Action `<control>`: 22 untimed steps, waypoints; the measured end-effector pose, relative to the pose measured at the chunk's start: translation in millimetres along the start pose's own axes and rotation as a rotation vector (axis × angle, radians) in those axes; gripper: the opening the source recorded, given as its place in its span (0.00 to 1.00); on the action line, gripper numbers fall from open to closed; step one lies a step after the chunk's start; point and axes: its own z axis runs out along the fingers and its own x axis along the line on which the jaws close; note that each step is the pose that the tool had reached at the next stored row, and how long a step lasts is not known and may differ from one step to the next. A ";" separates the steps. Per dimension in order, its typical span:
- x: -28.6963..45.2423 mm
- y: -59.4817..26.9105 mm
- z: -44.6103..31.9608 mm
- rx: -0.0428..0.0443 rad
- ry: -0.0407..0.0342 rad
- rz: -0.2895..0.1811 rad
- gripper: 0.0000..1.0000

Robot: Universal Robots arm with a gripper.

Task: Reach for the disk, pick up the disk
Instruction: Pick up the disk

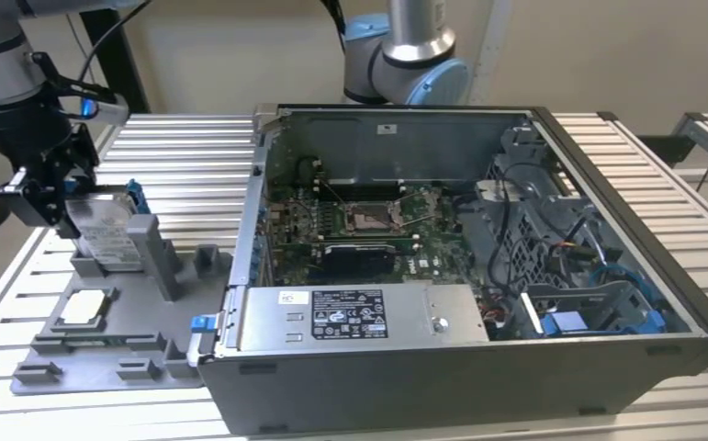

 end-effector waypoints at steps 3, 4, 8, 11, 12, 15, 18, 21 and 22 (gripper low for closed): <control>0.0 0.1 3.3 -0.0001 0.0001 0.000 1.00; -0.1 0.1 4.4 0.0000 0.0001 0.000 1.00; -0.1 0.2 7.0 -0.0001 0.0002 0.000 1.00; -0.1 0.2 7.0 -0.0001 0.0001 0.000 1.00; -0.1 0.2 7.1 0.0000 0.0001 0.000 1.00; -0.1 0.2 7.1 0.0001 0.0000 -0.001 1.00; -0.1 0.2 7.1 0.0000 0.0000 -0.001 1.00; -0.1 0.2 7.1 0.0001 0.0000 -0.001 0.00; -0.1 0.2 7.1 0.0001 0.0000 -0.001 0.00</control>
